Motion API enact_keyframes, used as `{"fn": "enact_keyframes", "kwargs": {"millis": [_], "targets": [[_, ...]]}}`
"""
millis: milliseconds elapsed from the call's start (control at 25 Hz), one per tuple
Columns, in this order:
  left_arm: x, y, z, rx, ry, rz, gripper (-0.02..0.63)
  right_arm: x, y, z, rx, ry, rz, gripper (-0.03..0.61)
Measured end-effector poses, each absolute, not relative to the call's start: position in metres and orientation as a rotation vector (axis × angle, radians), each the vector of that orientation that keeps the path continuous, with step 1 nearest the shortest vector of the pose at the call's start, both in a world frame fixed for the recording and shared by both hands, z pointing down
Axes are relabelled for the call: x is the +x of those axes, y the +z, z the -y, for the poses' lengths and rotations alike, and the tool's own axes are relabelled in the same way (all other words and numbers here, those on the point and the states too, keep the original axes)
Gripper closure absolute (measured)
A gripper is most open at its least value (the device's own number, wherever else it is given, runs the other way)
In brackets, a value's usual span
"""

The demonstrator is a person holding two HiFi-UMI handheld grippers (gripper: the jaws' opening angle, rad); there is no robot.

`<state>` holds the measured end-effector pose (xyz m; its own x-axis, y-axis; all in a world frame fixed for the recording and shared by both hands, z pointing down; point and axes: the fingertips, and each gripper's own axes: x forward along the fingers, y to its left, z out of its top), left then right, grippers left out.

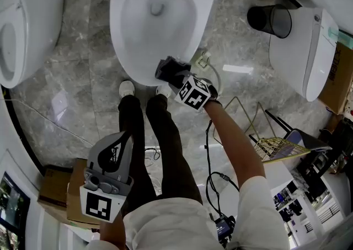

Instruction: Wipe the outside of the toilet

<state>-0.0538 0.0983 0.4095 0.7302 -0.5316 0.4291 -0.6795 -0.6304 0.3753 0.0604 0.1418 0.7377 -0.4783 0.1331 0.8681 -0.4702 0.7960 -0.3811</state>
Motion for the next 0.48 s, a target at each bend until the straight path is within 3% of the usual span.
{"fn": "enact_keyframes", "kwargs": {"millis": [480], "targets": [[-0.056,0.412,-0.097,2.404,0.379,0.923,0.617,0.005,0.733,-0.16,0.283,0.971,2.019,0.52]]}}
